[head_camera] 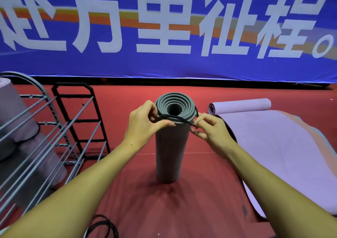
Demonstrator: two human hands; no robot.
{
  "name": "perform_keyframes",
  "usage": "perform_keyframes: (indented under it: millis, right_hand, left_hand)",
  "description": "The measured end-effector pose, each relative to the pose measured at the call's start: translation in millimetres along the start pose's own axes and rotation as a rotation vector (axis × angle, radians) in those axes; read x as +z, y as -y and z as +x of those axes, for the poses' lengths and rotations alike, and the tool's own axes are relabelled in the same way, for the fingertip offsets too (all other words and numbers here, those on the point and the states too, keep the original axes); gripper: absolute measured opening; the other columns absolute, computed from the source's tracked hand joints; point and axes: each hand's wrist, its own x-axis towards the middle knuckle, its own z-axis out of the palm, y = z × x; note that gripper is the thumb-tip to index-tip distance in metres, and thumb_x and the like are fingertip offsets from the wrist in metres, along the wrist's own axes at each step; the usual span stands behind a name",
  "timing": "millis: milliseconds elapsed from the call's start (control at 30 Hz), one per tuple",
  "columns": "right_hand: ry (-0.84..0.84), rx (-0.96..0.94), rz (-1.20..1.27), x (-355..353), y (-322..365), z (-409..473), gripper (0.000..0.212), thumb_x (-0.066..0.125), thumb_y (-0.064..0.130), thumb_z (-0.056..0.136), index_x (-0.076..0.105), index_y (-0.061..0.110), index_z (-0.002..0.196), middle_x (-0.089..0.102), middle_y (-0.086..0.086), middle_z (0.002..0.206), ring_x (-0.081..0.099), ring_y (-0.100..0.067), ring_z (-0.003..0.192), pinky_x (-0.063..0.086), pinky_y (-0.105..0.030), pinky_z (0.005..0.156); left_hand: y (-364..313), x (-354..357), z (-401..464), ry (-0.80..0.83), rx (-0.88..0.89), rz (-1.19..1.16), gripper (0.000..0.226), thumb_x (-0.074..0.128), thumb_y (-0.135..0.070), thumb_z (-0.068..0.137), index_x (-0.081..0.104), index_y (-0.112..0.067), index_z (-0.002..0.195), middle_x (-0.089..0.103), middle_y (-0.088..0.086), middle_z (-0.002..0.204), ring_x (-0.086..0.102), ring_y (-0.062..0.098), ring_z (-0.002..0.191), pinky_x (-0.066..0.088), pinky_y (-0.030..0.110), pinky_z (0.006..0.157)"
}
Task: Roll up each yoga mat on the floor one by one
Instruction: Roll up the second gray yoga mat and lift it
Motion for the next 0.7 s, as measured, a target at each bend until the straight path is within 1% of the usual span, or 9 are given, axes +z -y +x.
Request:
perform_keyframes:
  millis: [67, 100, 167, 233, 267, 333, 467, 567, 700]
  right_hand:
    - [0.005, -0.015, -0.017, -0.6, -2.4, 0.4, 0.022, 0.069, 0.015, 0.083, 0.055, 0.001, 0.072, 0.069, -0.010, 0.131, 0.067, -0.029, 0.111, 0.049, -0.064, 0.108]
    - [0.001, -0.018, -0.025, -1.0, -3.7, 0.9, 0.023, 0.068, 0.015, 0.082, 0.054, 0.002, 0.070, 0.069, -0.007, 0.135, 0.069, -0.031, 0.116, 0.051, -0.062, 0.107]
    - [-0.029, -0.022, -0.043, -2.0, -6.4, 2.1, 0.022, 0.064, 0.004, 0.089, 0.055, 0.002, 0.069, 0.073, -0.001, 0.121, 0.071, -0.029, 0.104, 0.053, -0.061, 0.105]
    - [-0.094, -0.008, -0.046, -2.5, -9.0, 3.2, 0.026, 0.061, -0.005, 0.093, 0.059, 0.002, 0.069, 0.075, -0.008, 0.108, 0.069, -0.025, 0.095, 0.055, -0.059, 0.102]
    - [-0.131, 0.004, -0.047, -2.0, -10.1, 3.6, 0.028, 0.060, -0.007, 0.094, 0.059, 0.002, 0.068, 0.075, -0.013, 0.110, 0.070, -0.024, 0.095, 0.057, -0.058, 0.101]
    - [-0.202, 0.022, -0.060, -1.7, -13.3, 5.1, 0.030, 0.060, -0.007, 0.095, 0.058, 0.003, 0.066, 0.074, -0.018, 0.114, 0.071, -0.025, 0.092, 0.059, -0.055, 0.097]
    - [-0.259, 0.038, -0.092, -3.2, -20.1, 9.7, 0.029, 0.062, -0.003, 0.096, 0.057, 0.003, 0.068, 0.066, -0.022, 0.091, 0.071, -0.027, 0.085, 0.063, -0.048, 0.091]
    - [-0.279, 0.077, -0.052, -4.2, -24.9, 14.2, 0.024, 0.062, -0.001, 0.098, 0.059, 0.000, 0.074, 0.065, -0.024, 0.085, 0.071, -0.025, 0.084, 0.064, -0.040, 0.088]
    - [-0.354, 0.135, 0.021, -3.3, -28.0, 16.7, 0.018, 0.060, -0.005, 0.096, 0.062, -0.003, 0.078, 0.064, -0.022, 0.077, 0.070, -0.025, 0.076, 0.065, -0.039, 0.085]
  left_hand:
    - [0.8, 1.3, -2.5, -0.005, -0.026, 0.013, 0.062, 0.092, -0.059, 0.064, 0.046, -0.016, 0.069, 0.049, -0.007, 0.063, 0.043, 0.013, 0.063, 0.036, 0.029, 0.060]
    - [1.9, 1.8, -3.1, 0.004, -0.041, 0.011, 0.062, 0.090, -0.060, 0.064, 0.046, -0.016, 0.066, 0.050, -0.006, 0.062, 0.044, 0.014, 0.065, 0.037, 0.031, 0.061]
    - [6.5, 2.7, -3.0, 0.043, -0.048, 0.003, 0.059, 0.091, -0.058, 0.065, 0.048, -0.017, 0.064, 0.053, -0.005, 0.064, 0.048, 0.015, 0.070, 0.041, 0.032, 0.065]
    - [13.3, 3.0, -3.4, 0.092, -0.036, 0.010, 0.057, 0.093, -0.053, 0.066, 0.049, -0.017, 0.063, 0.057, -0.006, 0.066, 0.053, 0.015, 0.076, 0.043, 0.031, 0.070]
    - [17.9, 3.4, -4.5, 0.120, -0.033, 0.015, 0.055, 0.094, -0.051, 0.066, 0.049, -0.018, 0.063, 0.058, -0.006, 0.068, 0.054, 0.015, 0.079, 0.044, 0.031, 0.072]
    - [27.7, 5.3, -8.8, 0.180, -0.045, 0.029, 0.053, 0.094, -0.050, 0.064, 0.050, -0.022, 0.062, 0.059, -0.007, 0.070, 0.056, 0.014, 0.084, 0.044, 0.030, 0.073]
    - [43.1, 13.2, -19.6, 0.255, -0.095, 0.038, 0.051, 0.094, -0.051, 0.064, 0.052, -0.023, 0.064, 0.062, -0.007, 0.072, 0.057, 0.011, 0.090, 0.046, 0.031, 0.075]
    - [52.6, 17.8, -24.7, 0.303, -0.114, 0.073, 0.052, 0.093, -0.052, 0.064, 0.052, -0.022, 0.067, 0.062, -0.007, 0.074, 0.056, 0.012, 0.091, 0.048, 0.034, 0.074]
    - [58.4, 23.6, -30.4, 0.370, -0.170, 0.103, 0.055, 0.090, -0.061, 0.062, 0.052, -0.022, 0.069, 0.061, -0.003, 0.078, 0.054, 0.008, 0.087, 0.048, 0.037, 0.072]
